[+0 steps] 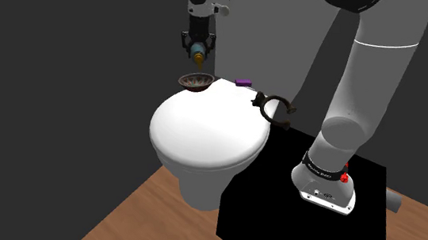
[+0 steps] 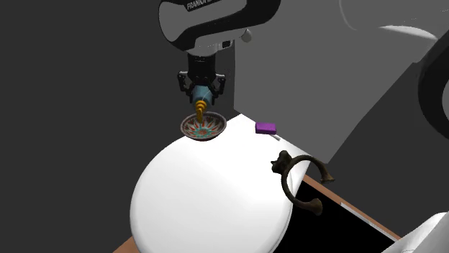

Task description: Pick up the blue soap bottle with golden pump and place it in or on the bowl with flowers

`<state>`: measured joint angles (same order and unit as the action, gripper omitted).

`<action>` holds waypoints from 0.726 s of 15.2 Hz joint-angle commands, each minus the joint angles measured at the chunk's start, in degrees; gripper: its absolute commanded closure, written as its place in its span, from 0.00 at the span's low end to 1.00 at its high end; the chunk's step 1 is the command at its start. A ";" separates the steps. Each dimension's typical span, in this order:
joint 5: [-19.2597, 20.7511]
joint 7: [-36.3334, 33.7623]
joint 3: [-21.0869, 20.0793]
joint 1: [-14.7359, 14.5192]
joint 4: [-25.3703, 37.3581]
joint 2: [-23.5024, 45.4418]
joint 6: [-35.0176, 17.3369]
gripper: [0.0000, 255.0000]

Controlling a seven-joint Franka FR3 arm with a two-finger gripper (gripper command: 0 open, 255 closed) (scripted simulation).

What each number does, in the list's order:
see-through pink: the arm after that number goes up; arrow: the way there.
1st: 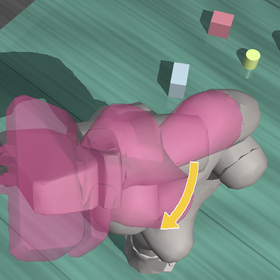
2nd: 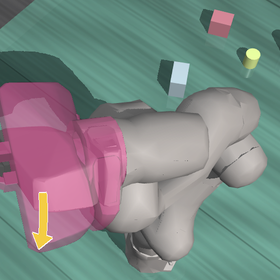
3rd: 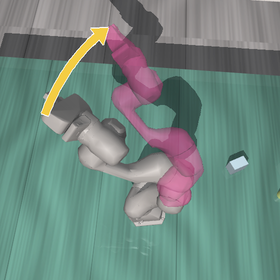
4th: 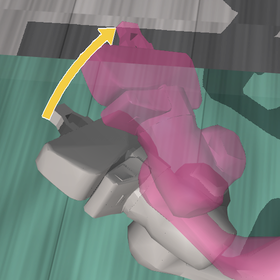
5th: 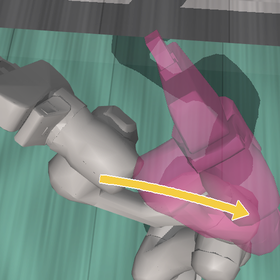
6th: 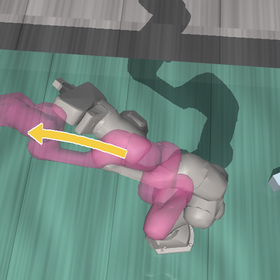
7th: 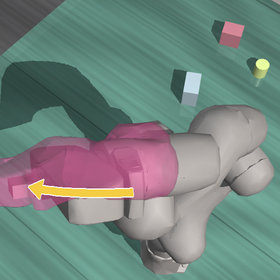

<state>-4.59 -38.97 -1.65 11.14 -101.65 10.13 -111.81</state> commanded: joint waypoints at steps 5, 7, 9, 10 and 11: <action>-0.06 0.08 -0.08 -0.12 -1.85 1.85 -3.75 1.00; -0.10 0.18 -0.09 -0.13 -2.80 2.31 -5.16 1.00; -0.14 0.29 -0.10 -0.14 -3.69 2.81 -6.55 1.00; -0.16 0.34 -0.10 -0.15 -4.12 3.08 -7.24 1.00; -0.18 0.39 -0.11 -0.15 -4.53 3.36 -7.93 1.00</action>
<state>-4.75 -38.53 -1.72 11.05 -105.81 13.03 -118.87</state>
